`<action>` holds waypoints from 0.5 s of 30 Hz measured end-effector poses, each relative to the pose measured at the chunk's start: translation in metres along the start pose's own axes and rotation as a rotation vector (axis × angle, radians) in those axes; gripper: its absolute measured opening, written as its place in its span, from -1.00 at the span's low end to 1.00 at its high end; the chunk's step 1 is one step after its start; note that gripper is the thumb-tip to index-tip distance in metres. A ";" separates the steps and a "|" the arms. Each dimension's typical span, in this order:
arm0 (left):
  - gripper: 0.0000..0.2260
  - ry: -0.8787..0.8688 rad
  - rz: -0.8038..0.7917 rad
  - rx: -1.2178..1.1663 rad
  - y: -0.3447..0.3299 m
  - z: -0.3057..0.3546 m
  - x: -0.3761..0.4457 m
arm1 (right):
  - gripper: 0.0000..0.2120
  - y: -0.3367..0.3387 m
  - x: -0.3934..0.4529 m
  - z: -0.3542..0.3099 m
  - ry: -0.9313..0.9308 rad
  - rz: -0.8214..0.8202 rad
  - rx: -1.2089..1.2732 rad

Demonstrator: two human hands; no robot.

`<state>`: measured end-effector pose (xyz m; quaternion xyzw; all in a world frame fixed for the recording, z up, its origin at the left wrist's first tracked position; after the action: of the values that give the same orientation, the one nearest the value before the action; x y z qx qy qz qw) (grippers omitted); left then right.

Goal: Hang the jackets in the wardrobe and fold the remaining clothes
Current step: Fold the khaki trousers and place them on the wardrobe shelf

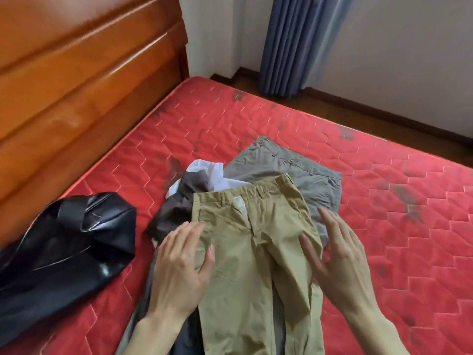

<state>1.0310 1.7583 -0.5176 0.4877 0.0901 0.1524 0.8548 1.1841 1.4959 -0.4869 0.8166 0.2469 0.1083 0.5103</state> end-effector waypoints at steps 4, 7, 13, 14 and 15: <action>-0.55 -0.024 -0.048 0.074 -0.070 -0.029 0.047 | -0.36 -0.059 0.052 0.042 0.012 -0.020 -0.041; -0.52 -0.049 -0.081 0.165 -0.118 -0.043 0.081 | -0.37 -0.108 0.090 0.068 0.012 -0.035 -0.050; -0.51 -0.018 -0.091 0.368 -0.166 -0.084 0.136 | -0.41 -0.199 0.154 0.144 -0.225 -0.106 0.162; -0.51 0.001 -0.102 0.407 -0.169 -0.093 0.143 | -0.40 -0.207 0.161 0.157 -0.288 -0.095 0.244; -0.50 0.013 -0.121 0.441 -0.172 -0.099 0.150 | -0.38 -0.211 0.166 0.168 -0.348 -0.085 0.282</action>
<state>1.1712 1.8085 -0.7169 0.6556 0.1557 0.0805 0.7345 1.3363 1.5260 -0.7626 0.8751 0.2020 -0.0912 0.4303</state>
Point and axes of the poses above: each hand's wrist, its own x-axis towards the middle knuckle, its own y-axis out of the back of the hand, z = x × y, the point moved 10 cm from there along x, towards the middle knuckle, and after that the axes turned 15 degrees about -z, right-handed, at the moved point
